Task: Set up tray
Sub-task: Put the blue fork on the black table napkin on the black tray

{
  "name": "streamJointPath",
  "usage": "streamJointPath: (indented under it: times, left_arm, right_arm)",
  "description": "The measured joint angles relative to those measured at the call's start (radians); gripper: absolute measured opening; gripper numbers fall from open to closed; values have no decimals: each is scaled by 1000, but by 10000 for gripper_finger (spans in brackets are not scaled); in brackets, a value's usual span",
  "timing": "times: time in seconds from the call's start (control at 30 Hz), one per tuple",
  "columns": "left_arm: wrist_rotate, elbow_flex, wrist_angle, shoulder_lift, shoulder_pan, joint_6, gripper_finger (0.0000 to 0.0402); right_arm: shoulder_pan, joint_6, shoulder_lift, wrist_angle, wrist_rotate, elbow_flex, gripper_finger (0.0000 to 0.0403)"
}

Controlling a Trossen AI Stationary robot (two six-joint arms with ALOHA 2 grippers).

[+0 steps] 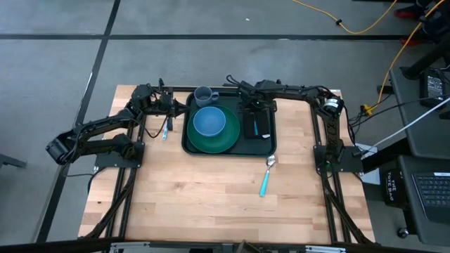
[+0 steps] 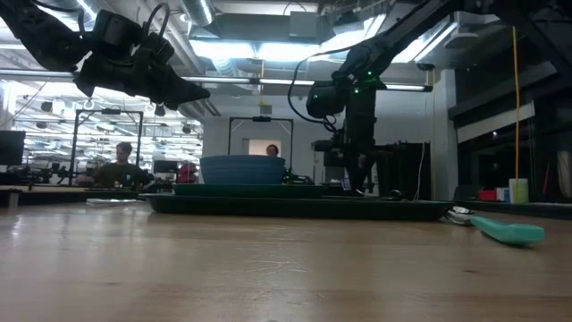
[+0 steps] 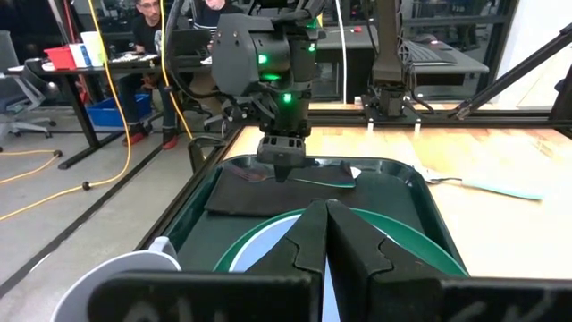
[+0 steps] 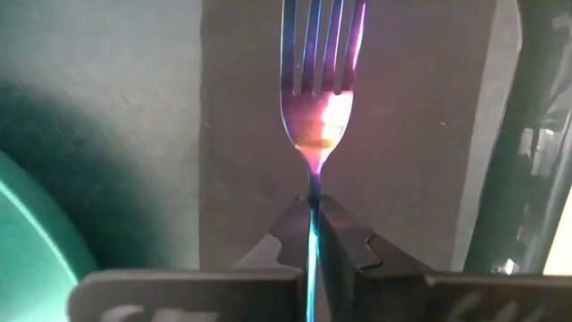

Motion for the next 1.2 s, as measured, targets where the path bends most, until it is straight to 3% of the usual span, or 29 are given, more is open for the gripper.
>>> streamJointPath:
  times: [1.2]
  left_arm:
    - [0,0,-2,0,0,-11,3]
  right_arm:
    - [0,6,0,-1,36,-1,24]
